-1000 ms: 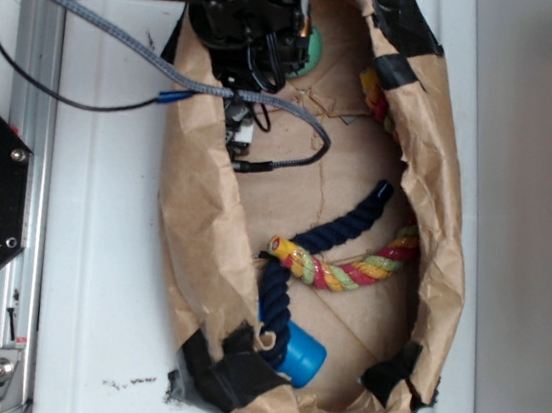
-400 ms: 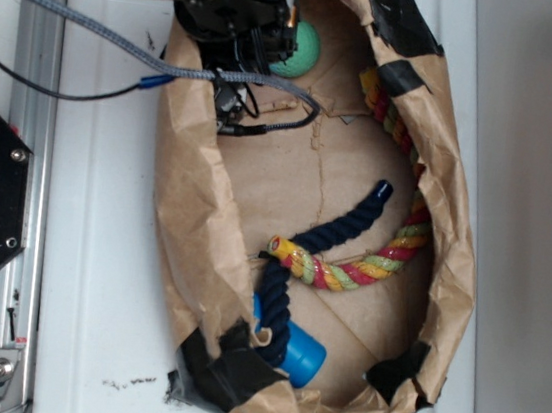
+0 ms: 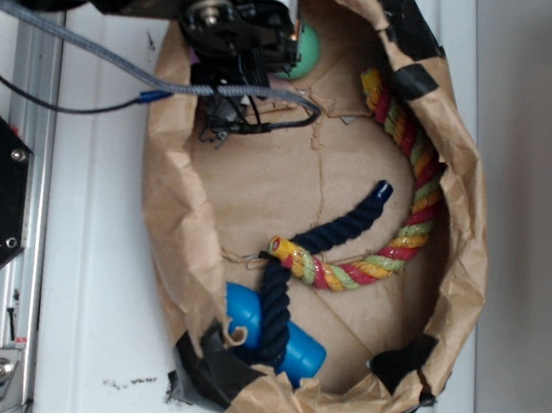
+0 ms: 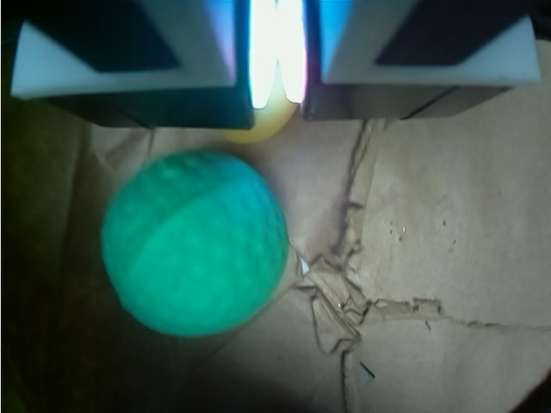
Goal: Grab the yellow duck.
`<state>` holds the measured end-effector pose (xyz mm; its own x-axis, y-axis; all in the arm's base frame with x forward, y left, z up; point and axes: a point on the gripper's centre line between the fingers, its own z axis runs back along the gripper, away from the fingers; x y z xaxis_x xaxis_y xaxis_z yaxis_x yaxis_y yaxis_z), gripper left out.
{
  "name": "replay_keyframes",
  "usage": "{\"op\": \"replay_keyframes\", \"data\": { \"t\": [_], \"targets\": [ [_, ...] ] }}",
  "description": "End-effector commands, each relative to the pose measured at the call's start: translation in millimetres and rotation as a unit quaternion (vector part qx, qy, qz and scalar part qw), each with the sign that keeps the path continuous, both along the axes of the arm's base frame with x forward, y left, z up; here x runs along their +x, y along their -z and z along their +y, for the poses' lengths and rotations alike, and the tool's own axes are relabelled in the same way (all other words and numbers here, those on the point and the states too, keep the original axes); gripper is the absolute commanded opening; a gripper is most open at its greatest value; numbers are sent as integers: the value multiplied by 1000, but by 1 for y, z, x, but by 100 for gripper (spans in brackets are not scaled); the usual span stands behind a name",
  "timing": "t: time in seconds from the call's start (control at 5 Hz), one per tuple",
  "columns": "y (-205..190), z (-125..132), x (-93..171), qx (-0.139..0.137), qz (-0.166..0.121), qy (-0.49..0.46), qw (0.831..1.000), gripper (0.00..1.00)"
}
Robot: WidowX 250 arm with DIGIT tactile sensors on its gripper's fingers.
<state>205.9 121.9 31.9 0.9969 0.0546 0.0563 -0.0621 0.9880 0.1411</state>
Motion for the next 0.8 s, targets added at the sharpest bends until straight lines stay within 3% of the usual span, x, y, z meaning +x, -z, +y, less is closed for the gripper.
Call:
{"op": "replay_keyframes", "data": {
  "t": [0.0, 0.4, 0.6],
  "targets": [
    [13, -12, 0, -9, 10, 4, 1000, 0],
    [-47, -46, 8, -99, -55, 29, 993, 0],
    [-61, -45, 2, -110, -64, 32, 991, 0]
  ]
}}
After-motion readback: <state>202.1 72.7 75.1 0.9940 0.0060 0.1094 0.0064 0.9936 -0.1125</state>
